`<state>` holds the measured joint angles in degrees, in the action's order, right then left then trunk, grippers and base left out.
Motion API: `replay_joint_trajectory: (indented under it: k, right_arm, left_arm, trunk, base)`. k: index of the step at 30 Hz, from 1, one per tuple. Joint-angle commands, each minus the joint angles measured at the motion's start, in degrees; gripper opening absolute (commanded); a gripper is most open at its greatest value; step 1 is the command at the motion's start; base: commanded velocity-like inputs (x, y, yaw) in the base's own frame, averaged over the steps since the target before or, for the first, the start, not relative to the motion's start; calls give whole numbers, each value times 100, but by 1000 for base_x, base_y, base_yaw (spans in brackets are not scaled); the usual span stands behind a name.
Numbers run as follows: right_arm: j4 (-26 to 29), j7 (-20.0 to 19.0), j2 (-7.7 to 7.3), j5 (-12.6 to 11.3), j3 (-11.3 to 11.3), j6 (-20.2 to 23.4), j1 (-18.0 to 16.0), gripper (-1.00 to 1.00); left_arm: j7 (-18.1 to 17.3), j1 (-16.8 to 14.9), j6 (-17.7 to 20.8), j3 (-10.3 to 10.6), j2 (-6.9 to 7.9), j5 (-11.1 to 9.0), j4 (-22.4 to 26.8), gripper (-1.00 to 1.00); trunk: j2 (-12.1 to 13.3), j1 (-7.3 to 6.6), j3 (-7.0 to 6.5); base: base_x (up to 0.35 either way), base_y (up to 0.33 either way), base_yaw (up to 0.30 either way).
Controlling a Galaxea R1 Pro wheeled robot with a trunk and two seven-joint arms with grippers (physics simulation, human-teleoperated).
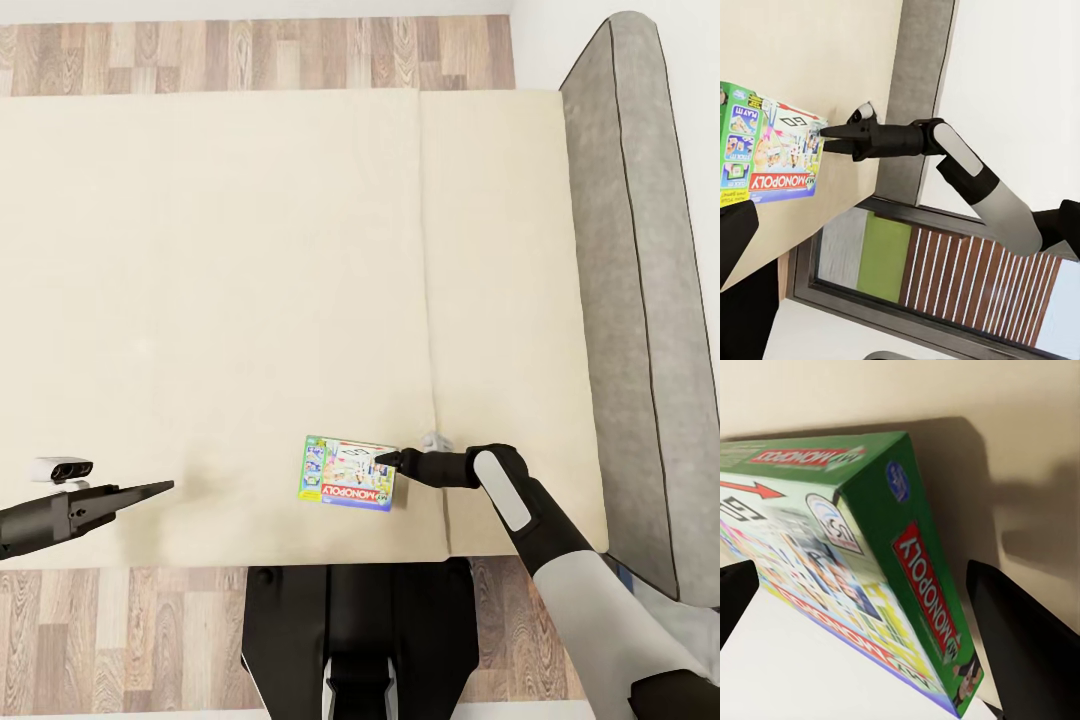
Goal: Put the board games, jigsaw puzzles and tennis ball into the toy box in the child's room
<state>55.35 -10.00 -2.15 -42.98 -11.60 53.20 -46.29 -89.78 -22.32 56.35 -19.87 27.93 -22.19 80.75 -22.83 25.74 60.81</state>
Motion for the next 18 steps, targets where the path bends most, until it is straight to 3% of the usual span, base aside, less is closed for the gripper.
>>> replay_joint_trajectory:
  k: [1, 18]
  right_arm:
    - [2, -55, -5, 97, -6, 0, -3, 100]
    - [2, -57, -10, 102, -13, -2, -3, 100]
  left_arm:
    - [-22, -1, 61, 0, 2, 4, 2, 100]
    - [-22, -1, 74, 0, 2, 4, -3, 100]
  trunk:
    - [-9, 4, 5]
    - [-9, 4, 5]
  base:
    - [0, 0, 0]
    - [0, 16, 0]
